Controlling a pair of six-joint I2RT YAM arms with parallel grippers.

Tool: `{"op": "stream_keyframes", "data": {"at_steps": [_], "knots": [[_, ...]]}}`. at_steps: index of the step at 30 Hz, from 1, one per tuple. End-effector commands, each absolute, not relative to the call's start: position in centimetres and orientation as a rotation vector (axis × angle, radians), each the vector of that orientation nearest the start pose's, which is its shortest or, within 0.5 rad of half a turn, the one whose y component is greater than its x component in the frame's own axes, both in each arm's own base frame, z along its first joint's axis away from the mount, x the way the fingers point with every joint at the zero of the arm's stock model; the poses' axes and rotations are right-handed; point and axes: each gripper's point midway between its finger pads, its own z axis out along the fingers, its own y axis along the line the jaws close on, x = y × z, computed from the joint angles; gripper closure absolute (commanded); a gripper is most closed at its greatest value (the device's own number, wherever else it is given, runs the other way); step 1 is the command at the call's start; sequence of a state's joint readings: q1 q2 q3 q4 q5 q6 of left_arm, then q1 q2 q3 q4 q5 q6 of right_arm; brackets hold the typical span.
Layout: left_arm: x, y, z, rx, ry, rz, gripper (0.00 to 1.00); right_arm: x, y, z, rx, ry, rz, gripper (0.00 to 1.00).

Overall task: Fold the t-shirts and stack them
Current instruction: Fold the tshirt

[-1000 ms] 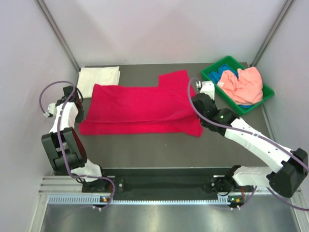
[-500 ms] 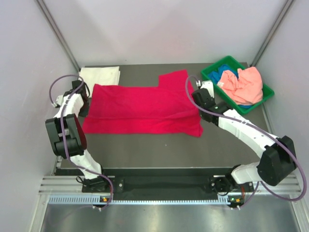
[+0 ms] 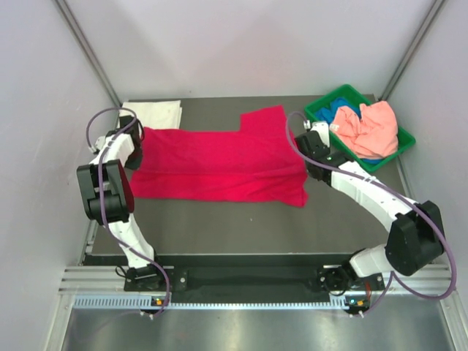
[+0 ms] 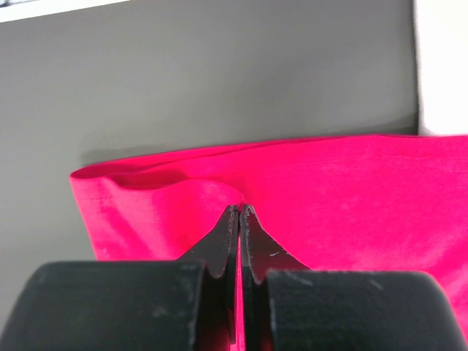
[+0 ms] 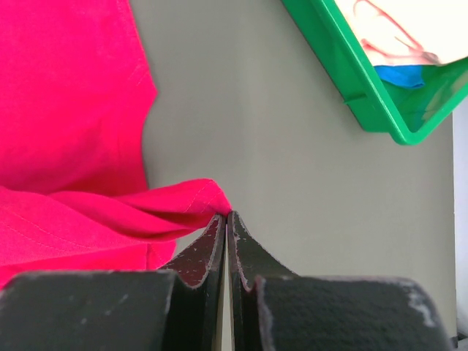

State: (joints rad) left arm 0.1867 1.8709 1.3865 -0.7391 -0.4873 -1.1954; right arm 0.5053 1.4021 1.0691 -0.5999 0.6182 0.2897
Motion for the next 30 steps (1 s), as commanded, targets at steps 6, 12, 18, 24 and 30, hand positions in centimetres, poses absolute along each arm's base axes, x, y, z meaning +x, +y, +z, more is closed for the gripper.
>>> {"op": "stream_keyframes", "data": {"at_steps": [6, 12, 18, 24, 30], "knots": [[42.1, 13.1, 7.9, -1.650, 1.896, 0.417, 1.00, 34.5, 7.4, 16.2, 0.044, 2.266, -0.374, 1.00], [42.2, 13.2, 6.4, -1.641, 1.937, 0.456, 1.00, 35.5, 8.3, 16.4, 0.010, 2.260, -0.332, 1.00], [40.6, 13.6, 5.4, -1.662, 1.971, 0.598, 1.00, 36.4, 8.7, 16.0, -0.001, 2.277, -0.339, 1.00], [39.9, 14.6, 7.1, -1.626, 1.921, 0.694, 1.00, 37.2, 8.7, 16.1, 0.000, 2.281, -0.348, 1.00], [39.6, 15.1, 7.8, -1.618, 1.898, 0.751, 1.00, 38.4, 8.7, 15.8, 0.008, 2.288, -0.378, 1.00]]}}
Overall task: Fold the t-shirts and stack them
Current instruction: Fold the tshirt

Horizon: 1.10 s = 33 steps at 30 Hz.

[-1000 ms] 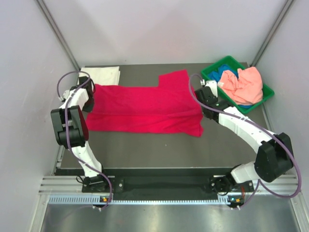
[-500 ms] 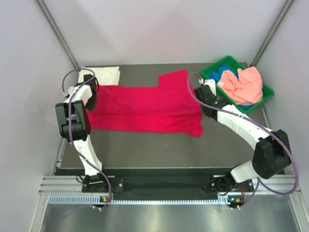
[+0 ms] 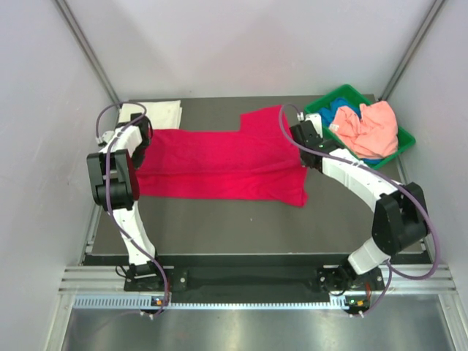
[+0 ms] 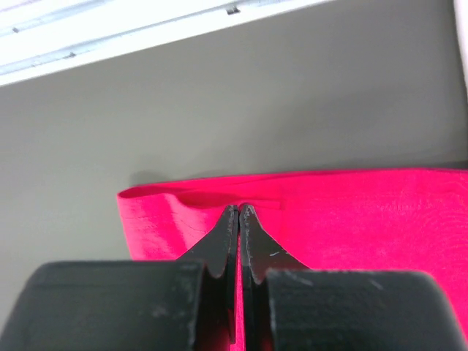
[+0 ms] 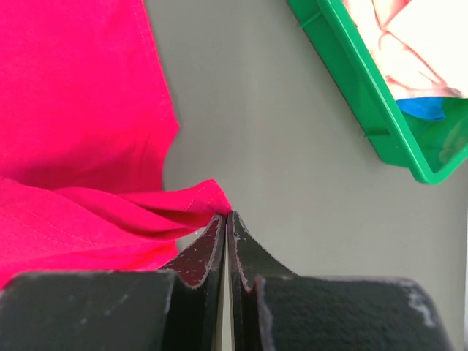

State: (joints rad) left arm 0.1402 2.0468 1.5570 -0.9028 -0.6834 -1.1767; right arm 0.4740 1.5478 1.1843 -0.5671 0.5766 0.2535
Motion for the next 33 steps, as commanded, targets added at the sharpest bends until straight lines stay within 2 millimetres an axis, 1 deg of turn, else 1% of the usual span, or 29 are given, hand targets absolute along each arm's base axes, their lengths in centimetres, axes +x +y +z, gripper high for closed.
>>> {"op": "stream_keyframes", "data": {"at_steps": [1, 3, 4, 5, 8, 9, 10, 11, 12, 13, 14, 15, 16, 17, 18, 19, 20, 21, 22, 23, 24, 25, 26, 27, 28, 29, 30, 31, 33], "knots": [[39.6, 15.2, 7.7, -1.610, 1.897, 0.769, 1.00, 38.6, 8.8, 15.7, 0.009, 2.286, -0.377, 1.00], [39.6, 15.3, 7.6, -1.605, 1.908, 0.786, 1.00, 38.9, 9.1, 15.2, 0.001, 2.300, -0.371, 1.00], [39.6, 15.2, 7.1, -1.605, 1.924, 0.800, 1.00, 39.1, 9.4, 15.2, -0.002, 2.296, -0.362, 1.00], [39.6, 15.1, 6.8, -1.609, 1.937, 0.801, 1.00, 39.3, 9.4, 14.7, -0.004, 2.306, -0.364, 1.00], [40.1, 14.8, 6.1, -1.608, 1.970, 0.786, 1.00, 39.6, 9.6, 14.0, -0.008, 2.317, -0.367, 1.00], [40.3, 14.8, 6.2, -1.604, 1.975, 0.778, 1.00, 39.8, 9.7, 13.9, -0.008, 2.316, -0.364, 0.99], [40.4, 14.7, 6.3, -1.599, 1.979, 0.775, 0.97, 39.9, 9.7, 13.4, -0.018, 2.327, -0.376, 0.98], [40.5, 14.7, 6.3, -1.590, 1.990, 0.774, 0.89, 40.2, 9.9, 13.7, -0.017, 2.320, -0.375, 0.97], [40.7, 14.6, 6.7, -1.584, 1.988, 0.765, 0.85, 40.3, 9.8, 13.7, -0.016, 2.323, -0.377, 0.96], [40.7, 14.6, 7.0, -1.578, 1.990, 0.766, 0.80, 40.4, 9.9, 13.7, -0.020, 2.328, -0.381, 0.92], [40.9, 14.7, 7.6, -1.563, 1.990, 0.768, 0.72, 40.9, 10.2, 14.6, -0.015, 2.315, -0.365, 0.89], [40.6, 14.8, 8.2, -1.557, 1.991, 0.777, 0.65, 40.6, 10.1, 14.8, -0.018, 2.331, -0.370, 0.85], [40.5, 14.8, 8.8, -1.546, 1.987, 0.784, 0.63, 40.6, 10.3, 15.3, 0.005, 2.331, -0.352, 0.78], [40.1, 15.0, 9.3, -1.534, 1.988, 0.801, 0.59, 40.4, 10.5, 15.9, 0.020, 2.334, -0.330, 0.75], [39.7, 15.2, 10.1, -1.526, 1.974, 0.810, 0.57, 39.6, 10.4, 15.9, 0.031, 2.359, -0.324, 0.72], [39.5, 15.2, 10.6, -1.518, 1.970, 0.811, 0.57, 38.9, 10.4, 16.2, 0.080, 2.362, -0.284, 0.68], [39.2, 15.2, 10.9, -1.505, 1.978, 0.814, 0.57, 38.1, 10.9, 16.0, 0.085, 2.387, -0.223, 0.66], [38.5, 15.1, 11.5, -1.503, 1.975, 0.806, 0.56, 37.4, 11.2, 15.8, 0.094, 2.400, -0.181, 0.65], [38.4, 14.8, 11.6, -1.502, 1.980, 0.779, 0.56, 36.6, 11.4, 16.6, 0.134, 2.386, -0.117, 0.63], [37.9, 14.6, 11.7, -1.487, 2.001, 0.765, 0.57, 35.4, 11.4, 15.3, 0.137, 2.421, -0.088, 0.62], [36.6, 14.2, 11.5, -1.484, 2.019, 0.747, 0.57, 34.6, 12.6, 14.9, 0.126, 2.446, 0.013, 0.61], [36.1, 13.6, 11.0, -1.487, 2.042, 0.708, 0.58, 33.8, 12.7, 15.0, 0.167, 2.447, 0.062, 0.59], [36.5, 13.3, 10.8, -1.471, 2.033, 0.647, 0.58, 32.6, 12.5, 13.5, 0.183, 2.485, 0.068, 0.59], [34.8, 12.6, 10.1, -1.465, 2.059, 0.619, 0.58, 31.9, 12.7, 13.1, 0.197, 2.501, 0.100, 0.58], [34.5, 12.1, 9.7, -1.455, 2.073, 0.577, 0.59, 31.5, 12.7, 13.0, 0.237, 2.497, 0.128, 0.57], [35.3, 11.1, 9.3, -1.421, 2.090, 0.468, 0.59, 30.5, 12.5, 11.8, 0.252, 2.528, 0.138, 0.57], [34.0, 10.7, 8.6, -1.411, 2.111, 0.443, 0.59, 30.3, 12.3, 11.4, 0.279, 2.530, 0.143, 0.57], [33.9, 10.3, 8.2, -1.395, 2.119, 0.403, 0.58, 30.0, 12.2, 11.2, 0.310, 2.530, 0.154, 0.57], [33.4, 9.3, 6.7, -1.386, 2.151, 0.313, 0.57, 28.8, 12.2, 9.3, 0.339, 2.570, 0.173, 0.57]]}}
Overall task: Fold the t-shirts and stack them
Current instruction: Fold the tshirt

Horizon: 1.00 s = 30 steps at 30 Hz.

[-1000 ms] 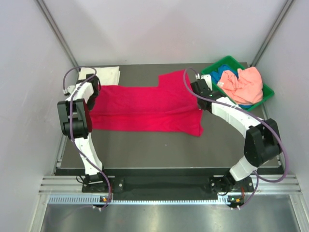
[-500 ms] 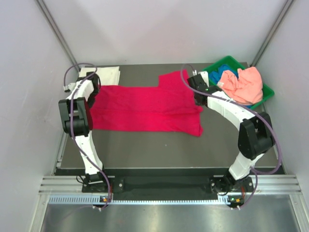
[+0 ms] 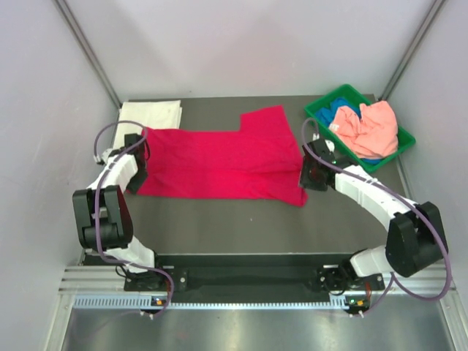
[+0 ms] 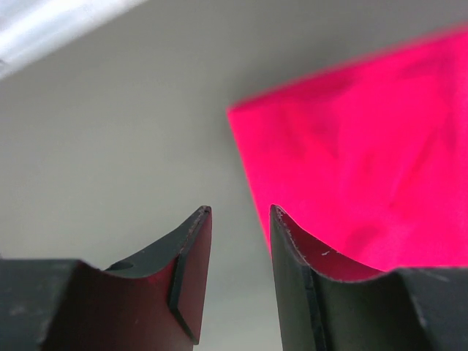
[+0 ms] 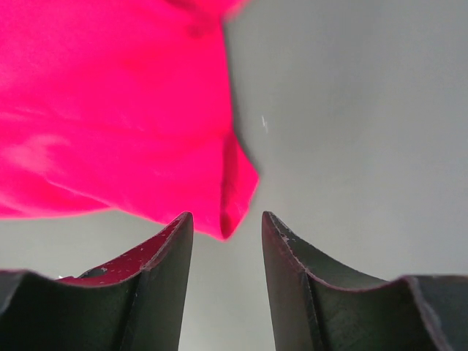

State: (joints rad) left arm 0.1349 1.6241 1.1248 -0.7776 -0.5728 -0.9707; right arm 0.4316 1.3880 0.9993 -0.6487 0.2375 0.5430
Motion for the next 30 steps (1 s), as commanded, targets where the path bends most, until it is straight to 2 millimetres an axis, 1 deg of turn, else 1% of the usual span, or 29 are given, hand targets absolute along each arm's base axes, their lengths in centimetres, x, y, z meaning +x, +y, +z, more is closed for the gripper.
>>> {"op": "stream_keyframes", "data": {"at_steps": [1, 2, 3, 5, 6, 7, 8, 9, 10, 11, 14, 17, 20, 22, 25, 26, 28, 30], "knots": [[33.1, 9.2, 6.1, -1.388, 2.168, 0.297, 0.57, 29.0, 12.6, 9.5, 0.346, 2.561, 0.199, 0.57], [33.0, 8.9, 5.7, -1.389, 2.180, 0.286, 0.57, 28.4, 12.6, 8.5, 0.358, 2.582, 0.207, 0.57], [32.4, 8.7, 4.6, -1.404, 2.216, 0.284, 0.56, 28.6, 12.8, 8.3, 0.377, 2.567, 0.230, 0.57], [32.1, 8.6, 3.8, -1.420, 2.238, 0.282, 0.56, 27.9, 12.7, 7.1, 0.391, 2.588, 0.234, 0.57], [31.7, 8.8, 3.1, -1.439, 2.247, 0.296, 0.56, 28.0, 12.8, 6.8, 0.405, 2.582, 0.240, 0.57], [31.5, 9.1, 2.8, -1.461, 2.237, 0.312, 0.56, 27.5, 12.6, 6.1, 0.409, 2.594, 0.233, 0.57], [30.9, 9.4, 2.2, -1.482, 2.241, 0.340, 0.56, 27.7, 12.9, 6.0, 0.412, 2.583, 0.253, 0.57], [30.6, 10.2, 2.1, -1.503, 2.218, 0.371, 0.55, 27.7, 12.9, 5.9, 0.416, 2.577, 0.258, 0.57], [30.5, 10.4, 1.9, -1.524, 2.207, 0.375, 0.54, 27.3, 12.8, 5.2, 0.418, 2.588, 0.256, 0.57], [30.3, 10.6, 1.5, -1.544, 2.205, 0.380, 0.55, 27.6, 12.9, 5.0, 0.419, 2.572, 0.268, 0.57], [30.7, 10.6, 1.4, -1.565, 2.189, 0.353, 0.54, 27.4, 13.0, 4.3, 0.418, 2.577, 0.275, 0.57], [31.4, 10.1, 1.6, -1.573, 2.185, 0.294, 0.55, 27.4, 12.9, 3.7, 0.421, 2.584, 0.269, 0.57], [31.3, 10.4, 1.9, -1.571, 2.173, 0.310, 0.55, 27.3, 12.8, 3.0, 0.431, 2.592, 0.258, 0.59], [31.1, 10.9, 1.9, -1.572, 2.158, 0.345, 0.55, 27.1, 12.6, 2.5, 0.434, 2.600, 0.242, 0.63], [31.3, 11.4, 1.4, -1.566, 2.148, 0.379, 0.56, 27.1, 12.2, 2.3, 0.431, 2.595, 0.208, 0.75], [31.2, 11.5, 1.3, -1.565, 2.151, 0.397, 0.57, 27.1, 12.0, 2.3, 0.427, 2.595, 0.199, 0.82], [31.6, 11.6, 1.0, -1.570, 2.159, 0.409, 0.60, 27.2, 11.8, 2.3, 0.414, 2.595, 0.181, 0.90], [31.6, 11.7, 1.0, -1.567, 2.163, 0.416, 0.74, 27.4, 11.7, 2.7, 0.394, 2.587, 0.171, 1.00]]}}
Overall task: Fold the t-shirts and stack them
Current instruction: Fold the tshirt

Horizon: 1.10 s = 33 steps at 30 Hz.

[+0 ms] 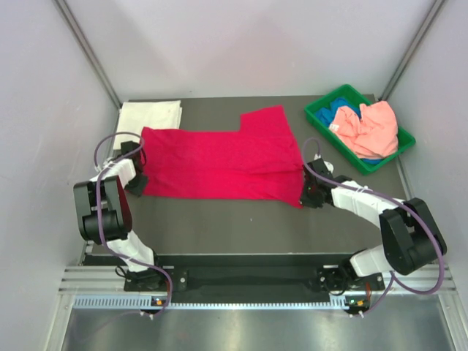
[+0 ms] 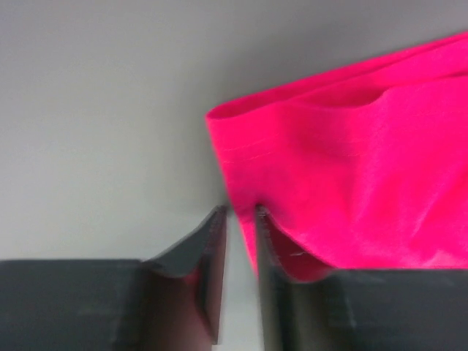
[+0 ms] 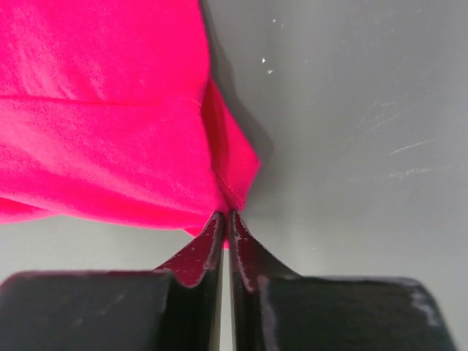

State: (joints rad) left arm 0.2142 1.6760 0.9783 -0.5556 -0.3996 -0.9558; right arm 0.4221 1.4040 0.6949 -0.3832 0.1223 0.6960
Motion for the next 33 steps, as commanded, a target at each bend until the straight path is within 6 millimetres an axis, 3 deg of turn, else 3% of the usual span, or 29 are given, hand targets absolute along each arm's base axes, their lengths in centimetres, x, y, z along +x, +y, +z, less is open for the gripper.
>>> {"op": "stream_keyframes", "data": {"at_steps": [1, 2, 3, 11, 19, 24, 29, 30, 33], "knots": [[31.8, 11.9, 1.2, -1.565, 2.161, 0.420, 0.80, 27.3, 11.4, 2.8, 0.391, 2.589, 0.152, 1.00], [31.7, 12.0, 1.3, -1.563, 2.162, 0.439, 0.97, 27.4, 11.3, 3.0, 0.378, 2.587, 0.142, 1.00], [31.2, 12.0, 1.4, -1.566, 2.174, 0.460, 1.00, 27.6, 11.2, 3.5, 0.372, 2.575, 0.140, 1.00], [28.6, 13.2, 3.7, -1.554, 2.095, 0.570, 1.00, 26.0, 9.9, 4.8, 0.310, 2.629, 0.048, 1.00], [25.7, 13.0, 2.6, -1.579, 2.106, 0.631, 1.00, 23.4, 8.8, 3.5, 0.315, 2.676, 0.019, 1.00], [24.9, 13.1, 2.8, -1.592, 2.099, 0.676, 1.00, 23.8, 8.9, 3.8, 0.283, 2.646, 0.038, 1.00], [24.3, 13.7, 3.4, -1.624, 2.086, 0.765, 0.77, 25.5, 8.4, 4.2, 0.270, 2.609, -0.036, 0.98], [24.5, 14.1, 3.8, -1.633, 2.060, 0.781, 0.70, 25.8, 8.5, 4.1, 0.268, 2.613, -0.046, 0.96], [24.5, 14.3, 4.4, -1.643, 2.055, 0.821, 0.63, 25.9, 8.1, 3.8, 0.270, 2.641, -0.094, 0.84]]}}
